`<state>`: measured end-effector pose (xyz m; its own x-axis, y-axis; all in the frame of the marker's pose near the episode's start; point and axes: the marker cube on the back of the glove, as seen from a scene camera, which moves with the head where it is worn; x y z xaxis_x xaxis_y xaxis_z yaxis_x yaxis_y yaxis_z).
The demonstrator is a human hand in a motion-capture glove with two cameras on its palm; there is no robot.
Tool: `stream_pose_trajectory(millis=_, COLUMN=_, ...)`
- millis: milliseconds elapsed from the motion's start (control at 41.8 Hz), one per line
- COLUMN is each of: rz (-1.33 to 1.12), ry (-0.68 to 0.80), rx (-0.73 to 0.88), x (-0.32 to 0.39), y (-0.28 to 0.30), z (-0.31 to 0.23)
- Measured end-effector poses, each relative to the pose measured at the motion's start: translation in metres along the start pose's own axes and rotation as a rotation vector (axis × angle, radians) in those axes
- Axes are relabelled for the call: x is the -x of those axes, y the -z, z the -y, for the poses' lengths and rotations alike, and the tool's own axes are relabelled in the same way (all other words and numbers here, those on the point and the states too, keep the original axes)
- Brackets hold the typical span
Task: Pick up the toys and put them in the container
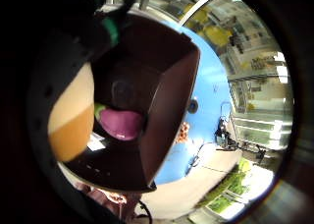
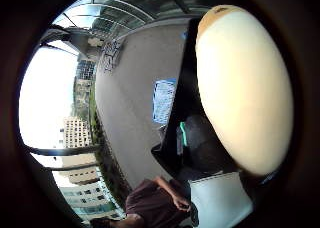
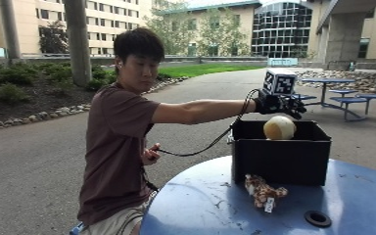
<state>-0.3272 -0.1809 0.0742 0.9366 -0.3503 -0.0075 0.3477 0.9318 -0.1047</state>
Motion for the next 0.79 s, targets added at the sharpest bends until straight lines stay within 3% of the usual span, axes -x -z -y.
stream_pose_trajectory(millis=192, rz=-0.022, ry=0.044, rx=0.004, x=0.006, y=0.028, z=-0.004)
stream_pose_trajectory(millis=503, rz=-0.218, ry=-0.029, rx=0.085, x=-0.099, y=0.096, z=-0.081)
stream_pose_trajectory(millis=790, rz=-0.244, ry=0.006, rx=0.103, x=-0.181, y=0.063, z=-0.144)
